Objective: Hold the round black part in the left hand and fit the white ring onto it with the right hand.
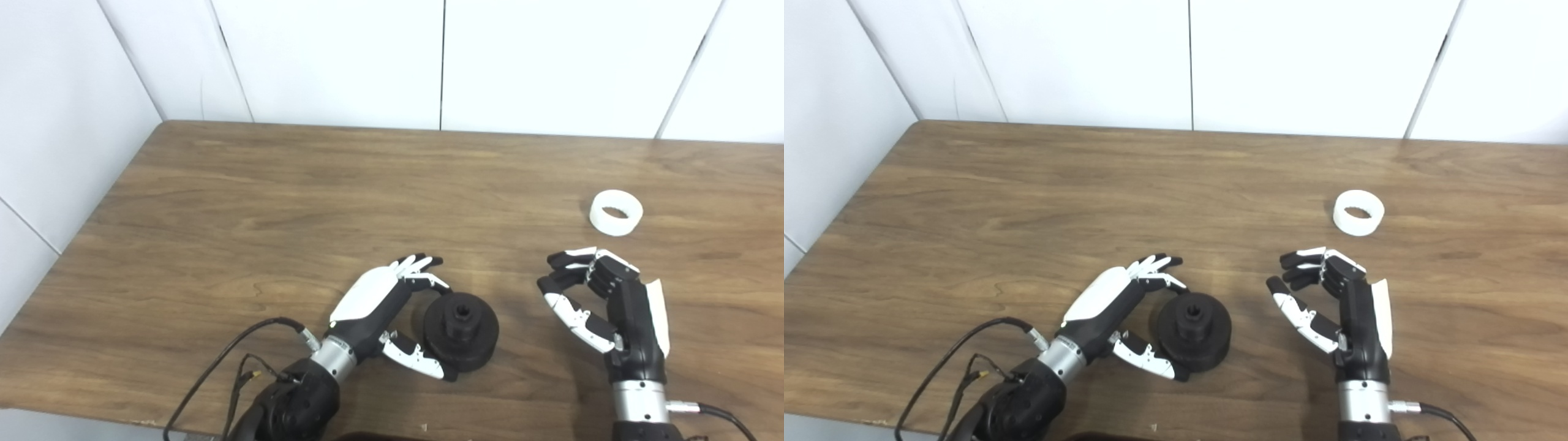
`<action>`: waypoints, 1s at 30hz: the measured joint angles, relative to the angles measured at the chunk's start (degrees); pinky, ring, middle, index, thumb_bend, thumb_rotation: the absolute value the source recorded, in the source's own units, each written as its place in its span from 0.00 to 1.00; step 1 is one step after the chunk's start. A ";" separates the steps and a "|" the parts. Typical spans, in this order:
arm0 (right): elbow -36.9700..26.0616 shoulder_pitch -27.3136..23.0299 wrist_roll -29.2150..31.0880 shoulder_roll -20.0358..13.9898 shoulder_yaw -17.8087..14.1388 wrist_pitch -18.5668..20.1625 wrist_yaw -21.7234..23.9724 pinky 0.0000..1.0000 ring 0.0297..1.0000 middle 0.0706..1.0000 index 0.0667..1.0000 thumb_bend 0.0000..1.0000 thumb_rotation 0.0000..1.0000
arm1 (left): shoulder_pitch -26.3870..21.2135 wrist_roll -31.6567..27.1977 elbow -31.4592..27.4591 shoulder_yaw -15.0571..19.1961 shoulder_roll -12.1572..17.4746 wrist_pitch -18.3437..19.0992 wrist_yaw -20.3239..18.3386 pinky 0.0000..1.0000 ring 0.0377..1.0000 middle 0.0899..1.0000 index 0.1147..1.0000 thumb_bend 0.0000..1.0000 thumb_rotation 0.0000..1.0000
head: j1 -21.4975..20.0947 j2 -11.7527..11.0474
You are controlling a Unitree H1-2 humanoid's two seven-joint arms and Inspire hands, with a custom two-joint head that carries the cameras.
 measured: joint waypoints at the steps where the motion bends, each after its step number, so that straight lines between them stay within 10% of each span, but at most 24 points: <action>1: -0.04 0.00 0.09 0.00 -0.02 0.09 0.02 0.44 0.50 0.56 0.46 0.50 0.16 | 0.00 0.24 0.00 0.01 -0.10 -0.06 0.03 0.97 1.00 0.95 0.57 0.97 0.25 | 0.00 0.00; 10: -1.01 0.01 1.27 0.00 -0.08 0.35 0.26 0.44 0.50 0.56 0.46 0.50 0.16 | -0.21 1.95 0.29 -0.22 -0.31 -0.42 0.02 0.99 1.00 0.95 0.58 0.98 0.24 | -0.09 0.00; 19: -0.86 -0.16 -1.19 0.06 0.71 0.55 -0.30 0.43 0.50 0.56 0.46 0.50 0.16 | -0.22 1.72 0.44 0.54 0.31 -1.14 -0.84 1.00 1.00 0.95 0.58 0.96 0.22 | -16.51 -0.70; 30: -2.38 -0.54 -3.82 -0.06 -1.81 4.85 -1.65 0.45 0.52 0.57 0.46 0.50 0.15 | 0.01 -1.50 -0.42 2.42 2.40 -1.67 -2.90 1.00 1.00 0.95 0.58 0.96 0.21 | -21.88 -2.20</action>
